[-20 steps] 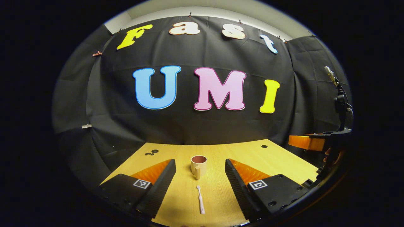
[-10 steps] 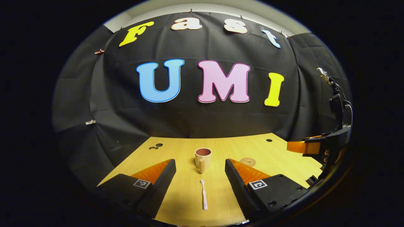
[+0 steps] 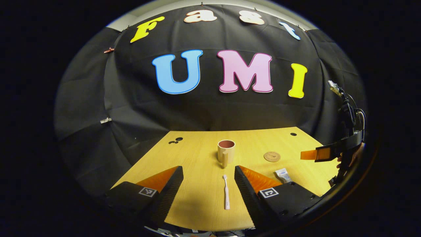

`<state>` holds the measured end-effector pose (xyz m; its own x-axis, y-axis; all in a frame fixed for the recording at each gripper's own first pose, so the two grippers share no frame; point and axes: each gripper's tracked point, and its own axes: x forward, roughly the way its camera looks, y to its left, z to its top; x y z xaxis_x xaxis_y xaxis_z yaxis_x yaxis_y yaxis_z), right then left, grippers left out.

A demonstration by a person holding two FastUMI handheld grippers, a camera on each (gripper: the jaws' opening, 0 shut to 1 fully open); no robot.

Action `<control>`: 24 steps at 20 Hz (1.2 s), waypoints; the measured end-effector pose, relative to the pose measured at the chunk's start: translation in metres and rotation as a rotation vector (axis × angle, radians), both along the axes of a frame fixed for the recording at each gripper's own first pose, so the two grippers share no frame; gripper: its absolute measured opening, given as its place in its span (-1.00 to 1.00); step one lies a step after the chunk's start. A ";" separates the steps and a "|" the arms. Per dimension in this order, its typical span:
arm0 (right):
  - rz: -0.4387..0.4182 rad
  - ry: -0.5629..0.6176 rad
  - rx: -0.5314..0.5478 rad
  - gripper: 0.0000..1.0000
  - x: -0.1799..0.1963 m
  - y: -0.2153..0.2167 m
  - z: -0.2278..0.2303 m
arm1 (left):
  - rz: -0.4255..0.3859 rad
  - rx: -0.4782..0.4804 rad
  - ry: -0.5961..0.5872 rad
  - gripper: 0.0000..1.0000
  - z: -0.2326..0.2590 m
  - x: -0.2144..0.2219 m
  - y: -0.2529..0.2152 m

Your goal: Put the toothbrush and toothpaste on the desktop into the cup, then pick up the cup and place it on the coaster on the desktop.

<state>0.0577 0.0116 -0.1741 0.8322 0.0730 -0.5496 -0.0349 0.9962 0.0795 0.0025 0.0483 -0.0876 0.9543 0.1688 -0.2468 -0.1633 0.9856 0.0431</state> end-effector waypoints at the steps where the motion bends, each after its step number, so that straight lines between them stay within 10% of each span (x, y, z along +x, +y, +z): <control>1: 0.007 0.026 -0.007 0.94 0.002 0.000 -0.009 | 0.019 -0.008 0.016 0.94 -0.004 -0.001 0.001; 24: 0.092 0.468 -0.170 0.87 0.016 -0.006 -0.144 | 0.160 -0.088 0.211 0.95 -0.064 -0.012 0.023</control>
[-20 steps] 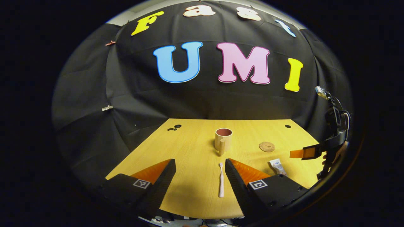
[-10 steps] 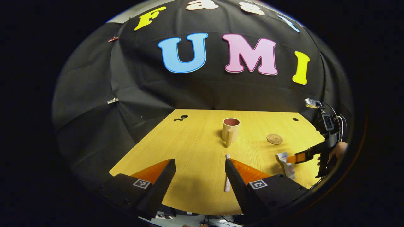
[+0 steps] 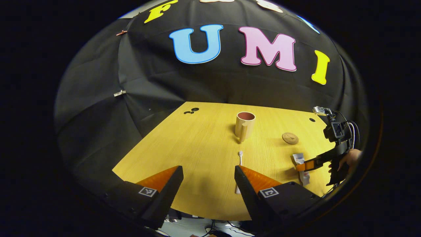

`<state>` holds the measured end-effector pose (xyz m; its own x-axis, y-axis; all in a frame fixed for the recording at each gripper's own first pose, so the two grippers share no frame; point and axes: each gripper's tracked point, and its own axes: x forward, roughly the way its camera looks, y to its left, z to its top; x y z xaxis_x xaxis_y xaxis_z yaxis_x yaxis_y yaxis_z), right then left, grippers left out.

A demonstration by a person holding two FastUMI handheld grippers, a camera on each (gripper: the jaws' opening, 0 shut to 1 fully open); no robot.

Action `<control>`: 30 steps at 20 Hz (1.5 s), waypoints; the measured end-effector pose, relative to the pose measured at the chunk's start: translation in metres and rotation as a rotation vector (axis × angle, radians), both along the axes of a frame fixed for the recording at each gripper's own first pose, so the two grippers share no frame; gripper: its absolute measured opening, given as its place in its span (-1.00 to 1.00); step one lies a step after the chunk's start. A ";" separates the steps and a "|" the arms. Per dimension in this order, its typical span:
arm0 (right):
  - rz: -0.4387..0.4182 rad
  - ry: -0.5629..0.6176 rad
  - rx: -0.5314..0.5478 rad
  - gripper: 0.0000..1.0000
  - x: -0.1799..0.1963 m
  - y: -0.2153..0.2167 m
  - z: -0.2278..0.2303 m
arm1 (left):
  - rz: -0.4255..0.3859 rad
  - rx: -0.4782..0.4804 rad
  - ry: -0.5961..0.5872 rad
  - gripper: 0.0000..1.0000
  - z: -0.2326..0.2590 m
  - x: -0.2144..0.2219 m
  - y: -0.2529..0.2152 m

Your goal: Put the toothbrush and toothpaste on the desktop into the cup, then pick up the cup and place it on the coaster on the desktop.

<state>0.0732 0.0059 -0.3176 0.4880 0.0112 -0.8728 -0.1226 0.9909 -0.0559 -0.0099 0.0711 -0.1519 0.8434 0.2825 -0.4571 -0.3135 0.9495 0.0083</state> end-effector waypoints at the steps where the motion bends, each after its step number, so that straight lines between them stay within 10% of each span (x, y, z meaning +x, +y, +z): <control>1: 0.003 0.012 0.005 0.81 -0.001 0.002 -0.002 | -0.002 -0.012 0.005 0.95 -0.002 0.000 -0.002; 12: 0.008 0.035 -0.022 0.06 -0.003 0.010 -0.007 | -0.049 -0.010 0.029 0.94 -0.012 -0.002 -0.005; 30: -0.022 0.004 0.058 -0.42 -0.011 -0.017 0.016 | -0.152 -0.063 0.148 0.94 -0.067 0.034 -0.017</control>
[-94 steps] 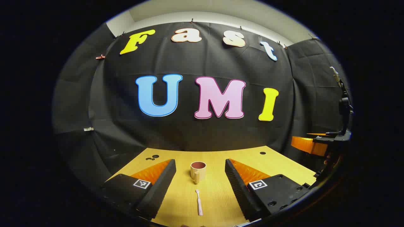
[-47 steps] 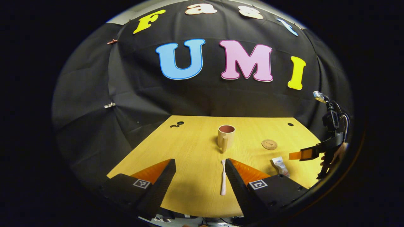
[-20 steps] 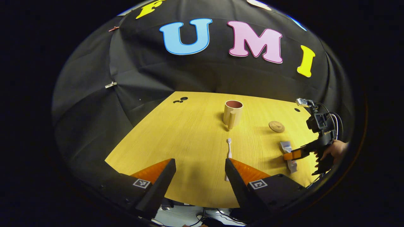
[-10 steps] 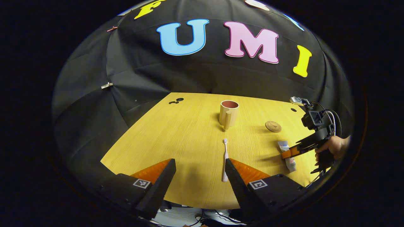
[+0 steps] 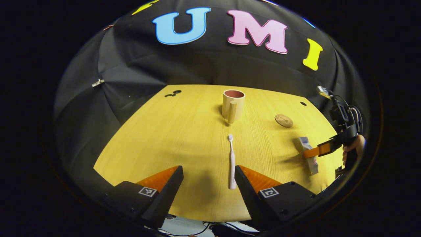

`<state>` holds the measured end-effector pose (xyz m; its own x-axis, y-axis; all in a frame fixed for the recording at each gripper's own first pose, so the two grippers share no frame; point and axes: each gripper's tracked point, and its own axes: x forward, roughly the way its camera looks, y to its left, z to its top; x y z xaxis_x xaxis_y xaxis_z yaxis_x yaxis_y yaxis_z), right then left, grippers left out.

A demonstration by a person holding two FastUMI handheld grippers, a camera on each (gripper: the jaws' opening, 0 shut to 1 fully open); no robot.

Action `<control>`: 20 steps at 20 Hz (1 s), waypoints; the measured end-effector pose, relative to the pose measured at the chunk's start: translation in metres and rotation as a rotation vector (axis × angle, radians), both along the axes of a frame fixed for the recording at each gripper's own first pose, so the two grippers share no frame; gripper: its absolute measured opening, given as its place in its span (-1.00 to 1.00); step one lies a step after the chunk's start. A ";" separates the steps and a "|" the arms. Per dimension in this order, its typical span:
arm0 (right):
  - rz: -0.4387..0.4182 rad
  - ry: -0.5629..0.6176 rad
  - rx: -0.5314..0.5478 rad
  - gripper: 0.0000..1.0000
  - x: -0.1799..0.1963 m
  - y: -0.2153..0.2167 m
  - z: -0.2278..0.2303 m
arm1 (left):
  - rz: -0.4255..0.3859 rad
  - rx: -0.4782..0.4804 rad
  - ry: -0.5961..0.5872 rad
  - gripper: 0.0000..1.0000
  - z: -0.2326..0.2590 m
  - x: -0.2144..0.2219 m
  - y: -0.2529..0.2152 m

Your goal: Put the toothbrush and toothpaste on the desktop into the cup, then pick up the cup and place it on the coaster on the desktop.

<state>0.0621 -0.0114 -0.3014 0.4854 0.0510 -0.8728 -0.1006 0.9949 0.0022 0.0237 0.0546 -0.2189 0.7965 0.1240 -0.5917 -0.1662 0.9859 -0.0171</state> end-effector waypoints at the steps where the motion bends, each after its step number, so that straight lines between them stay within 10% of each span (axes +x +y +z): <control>1: 0.005 -0.018 0.007 -0.42 -0.001 -0.005 0.007 | -0.002 -0.006 0.021 0.94 -0.005 0.005 0.001; 20: -0.056 -0.259 0.106 -0.43 0.005 -0.089 0.097 | -0.127 -0.014 0.340 0.77 -0.085 0.078 -0.038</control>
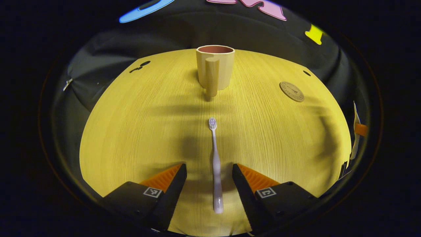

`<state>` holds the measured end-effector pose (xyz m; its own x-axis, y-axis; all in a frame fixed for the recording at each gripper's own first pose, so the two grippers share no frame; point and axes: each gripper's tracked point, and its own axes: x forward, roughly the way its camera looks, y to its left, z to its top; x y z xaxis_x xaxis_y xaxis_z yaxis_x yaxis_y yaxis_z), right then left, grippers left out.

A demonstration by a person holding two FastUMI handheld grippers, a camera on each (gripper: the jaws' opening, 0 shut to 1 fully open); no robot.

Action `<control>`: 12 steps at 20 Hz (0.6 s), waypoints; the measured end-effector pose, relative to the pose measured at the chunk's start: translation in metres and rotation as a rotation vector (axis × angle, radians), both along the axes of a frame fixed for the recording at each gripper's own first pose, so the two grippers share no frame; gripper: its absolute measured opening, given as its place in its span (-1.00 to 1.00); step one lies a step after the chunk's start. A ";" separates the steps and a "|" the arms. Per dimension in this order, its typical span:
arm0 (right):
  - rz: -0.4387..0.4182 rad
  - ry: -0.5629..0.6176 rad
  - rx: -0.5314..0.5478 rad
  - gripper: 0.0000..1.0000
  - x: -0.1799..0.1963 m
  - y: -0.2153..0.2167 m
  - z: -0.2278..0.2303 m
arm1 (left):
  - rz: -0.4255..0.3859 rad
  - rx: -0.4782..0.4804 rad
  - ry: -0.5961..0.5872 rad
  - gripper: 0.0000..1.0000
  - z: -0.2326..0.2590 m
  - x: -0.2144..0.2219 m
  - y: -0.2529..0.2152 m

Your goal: Put the toothbrush and toothpaste on the desktop into the cup, then pick up the cup and place it on the coaster on the desktop.

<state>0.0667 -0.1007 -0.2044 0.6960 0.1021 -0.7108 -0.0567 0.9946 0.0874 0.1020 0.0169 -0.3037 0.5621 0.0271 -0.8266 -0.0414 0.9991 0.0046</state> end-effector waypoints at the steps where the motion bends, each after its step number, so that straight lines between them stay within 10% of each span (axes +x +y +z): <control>1: -0.001 -0.013 0.004 -0.43 0.004 -0.001 0.003 | -0.007 0.001 0.019 0.75 0.000 0.002 -0.001; 7: 0.056 -0.079 0.046 -0.43 0.025 0.015 0.024 | -0.028 -0.007 0.216 0.55 -0.001 0.001 -0.003; 9: 0.073 -0.103 0.040 -0.42 0.035 0.017 0.028 | -0.030 -0.008 0.270 -0.10 -0.001 0.003 -0.004; 11: 0.088 -0.127 0.047 -0.42 0.042 0.022 0.034 | -0.037 -0.007 0.309 -0.03 -0.001 0.004 -0.007; 12: 0.097 -0.137 0.050 -0.54 0.041 0.023 0.037 | -0.037 -0.005 0.317 -0.30 -0.001 0.004 -0.009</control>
<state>0.1080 -0.0776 -0.1676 0.7711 0.2060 -0.6025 -0.1665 0.9785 0.1215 0.1057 0.0084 -0.3044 0.2767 0.0071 -0.9609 -0.0028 1.0000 0.0066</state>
